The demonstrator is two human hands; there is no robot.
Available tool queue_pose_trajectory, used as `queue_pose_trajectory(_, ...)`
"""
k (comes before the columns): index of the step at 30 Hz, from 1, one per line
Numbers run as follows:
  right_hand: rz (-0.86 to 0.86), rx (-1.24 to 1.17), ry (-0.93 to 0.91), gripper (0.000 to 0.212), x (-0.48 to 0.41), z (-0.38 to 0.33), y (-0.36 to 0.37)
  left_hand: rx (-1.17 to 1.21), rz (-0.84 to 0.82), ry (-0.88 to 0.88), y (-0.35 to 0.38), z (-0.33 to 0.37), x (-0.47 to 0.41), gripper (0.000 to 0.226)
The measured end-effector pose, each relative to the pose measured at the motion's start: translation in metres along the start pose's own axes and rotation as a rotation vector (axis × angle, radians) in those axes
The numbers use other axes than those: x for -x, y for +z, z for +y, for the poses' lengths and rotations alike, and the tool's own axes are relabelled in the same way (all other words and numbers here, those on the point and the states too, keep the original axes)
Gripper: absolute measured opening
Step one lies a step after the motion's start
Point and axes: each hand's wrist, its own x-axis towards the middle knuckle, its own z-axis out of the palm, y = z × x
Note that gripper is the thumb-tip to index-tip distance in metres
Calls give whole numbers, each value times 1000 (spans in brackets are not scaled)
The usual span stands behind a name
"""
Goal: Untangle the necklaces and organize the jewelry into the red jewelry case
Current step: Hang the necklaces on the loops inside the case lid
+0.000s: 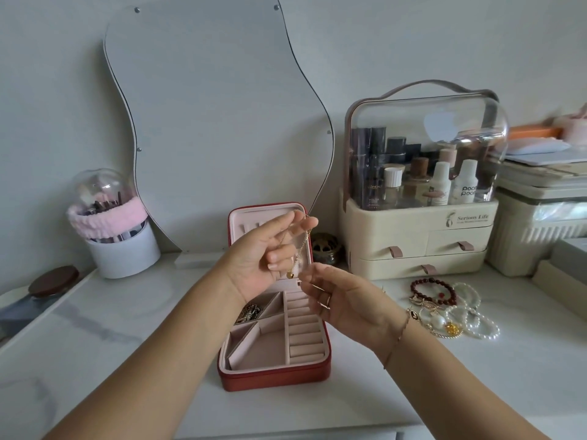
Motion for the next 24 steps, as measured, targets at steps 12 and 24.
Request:
queue_pose_trajectory(12,318,357,-302,32,1,0,20,-146,-3,35,9,-3,5,16)
queue_pose_trajectory(24,310,425,-309,22,5,-9,21,-169,5,42,13,-5,3,15)
